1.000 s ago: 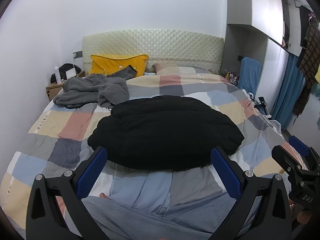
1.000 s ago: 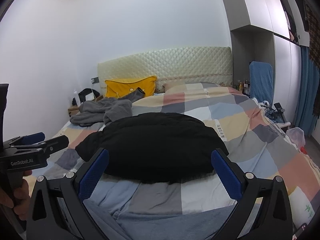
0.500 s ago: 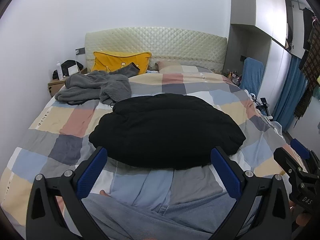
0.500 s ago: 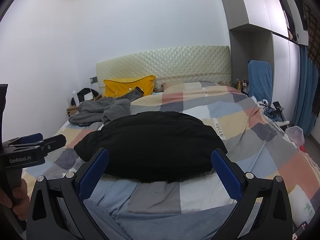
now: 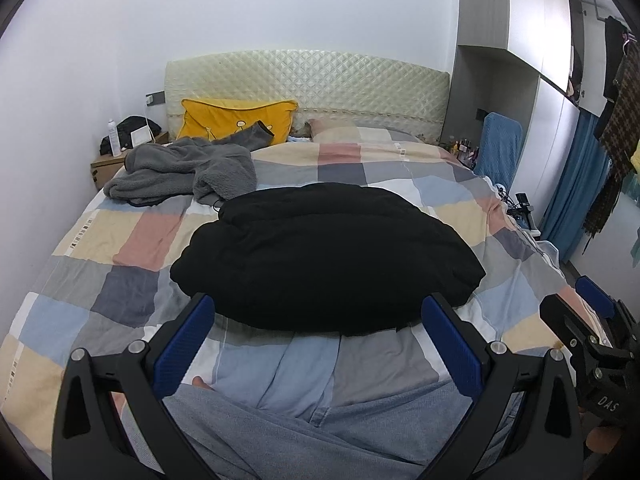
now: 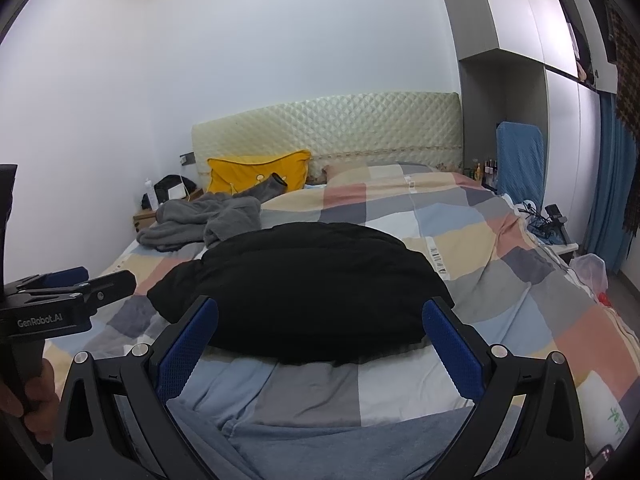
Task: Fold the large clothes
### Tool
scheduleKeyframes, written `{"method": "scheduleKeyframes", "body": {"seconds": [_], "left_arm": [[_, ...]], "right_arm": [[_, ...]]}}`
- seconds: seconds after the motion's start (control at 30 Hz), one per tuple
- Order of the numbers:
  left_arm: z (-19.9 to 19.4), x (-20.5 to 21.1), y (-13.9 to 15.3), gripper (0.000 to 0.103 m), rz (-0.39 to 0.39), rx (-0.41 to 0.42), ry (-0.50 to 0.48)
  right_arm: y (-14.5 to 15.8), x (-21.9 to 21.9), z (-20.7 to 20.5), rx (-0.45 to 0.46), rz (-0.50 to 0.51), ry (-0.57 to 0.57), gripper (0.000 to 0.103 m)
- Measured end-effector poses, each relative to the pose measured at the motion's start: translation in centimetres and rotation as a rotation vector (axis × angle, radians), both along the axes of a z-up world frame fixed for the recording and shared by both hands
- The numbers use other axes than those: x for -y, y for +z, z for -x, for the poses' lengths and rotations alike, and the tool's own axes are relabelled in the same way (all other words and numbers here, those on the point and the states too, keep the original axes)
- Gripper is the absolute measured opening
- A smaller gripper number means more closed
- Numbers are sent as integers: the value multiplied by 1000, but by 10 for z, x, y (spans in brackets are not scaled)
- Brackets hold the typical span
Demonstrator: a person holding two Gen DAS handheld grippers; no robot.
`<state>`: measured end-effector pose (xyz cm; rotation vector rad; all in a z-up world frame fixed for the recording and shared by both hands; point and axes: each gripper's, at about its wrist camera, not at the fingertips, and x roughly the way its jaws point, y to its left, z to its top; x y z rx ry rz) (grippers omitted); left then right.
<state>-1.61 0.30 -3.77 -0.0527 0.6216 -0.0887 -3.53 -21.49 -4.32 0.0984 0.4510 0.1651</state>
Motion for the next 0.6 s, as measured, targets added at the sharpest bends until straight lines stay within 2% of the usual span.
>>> {"method": "scheduleKeyframes", "body": {"seconds": [0.6], "left_arm": [[2, 5, 0, 103, 2, 3, -13]], "right_arm": [[1, 0, 4, 10, -4, -6, 102]]}}
